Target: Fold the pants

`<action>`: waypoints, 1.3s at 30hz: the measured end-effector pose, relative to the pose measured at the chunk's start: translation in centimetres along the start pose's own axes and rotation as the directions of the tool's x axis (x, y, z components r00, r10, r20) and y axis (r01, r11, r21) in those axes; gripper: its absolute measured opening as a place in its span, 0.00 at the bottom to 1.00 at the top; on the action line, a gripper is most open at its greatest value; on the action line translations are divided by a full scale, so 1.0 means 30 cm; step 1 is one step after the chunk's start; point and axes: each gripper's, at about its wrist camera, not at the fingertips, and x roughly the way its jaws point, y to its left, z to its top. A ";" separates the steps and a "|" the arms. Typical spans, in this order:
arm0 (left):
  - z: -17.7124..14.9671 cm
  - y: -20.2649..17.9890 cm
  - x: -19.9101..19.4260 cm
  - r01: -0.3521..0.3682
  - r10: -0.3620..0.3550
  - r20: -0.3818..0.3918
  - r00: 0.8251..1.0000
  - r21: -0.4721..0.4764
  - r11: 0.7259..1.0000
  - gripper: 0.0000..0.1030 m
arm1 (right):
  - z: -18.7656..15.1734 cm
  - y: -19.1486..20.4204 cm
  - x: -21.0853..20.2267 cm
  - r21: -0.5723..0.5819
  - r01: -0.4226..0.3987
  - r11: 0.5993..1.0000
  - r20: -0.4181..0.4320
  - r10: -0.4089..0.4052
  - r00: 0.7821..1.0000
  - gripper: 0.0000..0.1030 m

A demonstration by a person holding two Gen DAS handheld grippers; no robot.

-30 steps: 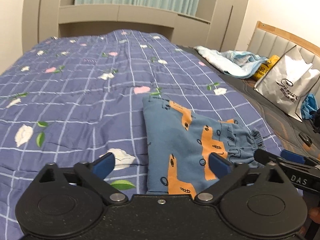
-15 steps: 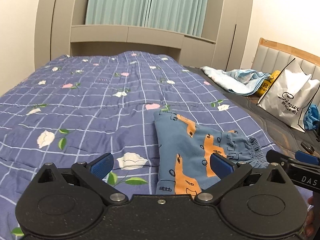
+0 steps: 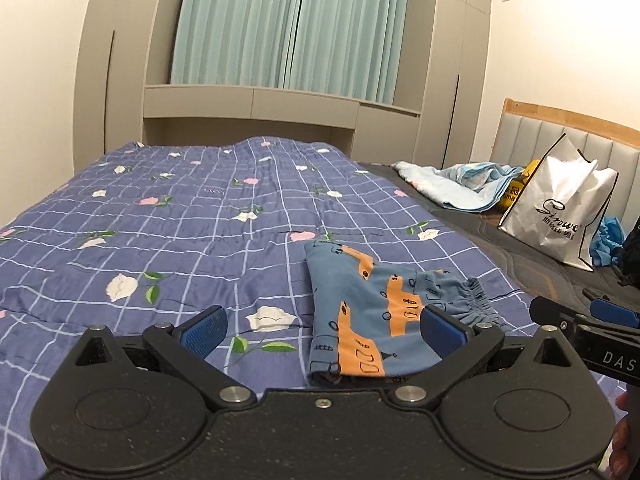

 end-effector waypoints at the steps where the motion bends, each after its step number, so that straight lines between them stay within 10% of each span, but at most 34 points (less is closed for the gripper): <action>1: -0.007 0.003 -0.017 -0.003 0.003 0.004 1.000 -0.001 1.000 0.99 | -0.003 0.004 -0.014 0.002 0.001 1.000 0.005 -0.001 1.000 1.00; 39: -0.220 0.103 -0.282 -0.023 0.024 0.017 1.000 -0.017 1.000 0.99 | -0.173 0.113 -0.275 -0.014 0.039 0.999 -0.006 -0.039 0.999 1.00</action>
